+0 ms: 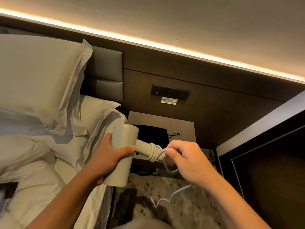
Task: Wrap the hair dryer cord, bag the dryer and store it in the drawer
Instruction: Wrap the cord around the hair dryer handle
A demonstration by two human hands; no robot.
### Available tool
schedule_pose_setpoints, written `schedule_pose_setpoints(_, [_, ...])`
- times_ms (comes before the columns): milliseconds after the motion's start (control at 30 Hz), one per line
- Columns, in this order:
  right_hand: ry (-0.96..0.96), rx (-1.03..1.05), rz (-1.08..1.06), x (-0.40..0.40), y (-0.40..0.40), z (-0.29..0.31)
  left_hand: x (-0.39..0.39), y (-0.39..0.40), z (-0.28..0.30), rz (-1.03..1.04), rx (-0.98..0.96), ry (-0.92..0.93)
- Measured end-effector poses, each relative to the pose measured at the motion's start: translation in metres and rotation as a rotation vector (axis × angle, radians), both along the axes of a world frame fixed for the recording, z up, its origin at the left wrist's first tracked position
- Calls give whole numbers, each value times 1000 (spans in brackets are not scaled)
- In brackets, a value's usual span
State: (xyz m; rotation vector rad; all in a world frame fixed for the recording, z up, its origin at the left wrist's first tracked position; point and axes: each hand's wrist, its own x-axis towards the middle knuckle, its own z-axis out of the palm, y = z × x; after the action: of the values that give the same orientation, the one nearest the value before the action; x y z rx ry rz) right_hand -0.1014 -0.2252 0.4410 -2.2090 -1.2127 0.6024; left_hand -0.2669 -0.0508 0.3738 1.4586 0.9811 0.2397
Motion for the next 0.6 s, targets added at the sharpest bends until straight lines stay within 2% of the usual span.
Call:
schedule_pose_setpoints(167, [-80,-42,45,12,-2,-1,-1,-3,4,-183,-57,27])
schedule_pose_setpoints(600, [-64,43,52,33,-19,17,9,-16,27,-302,-92,-110])
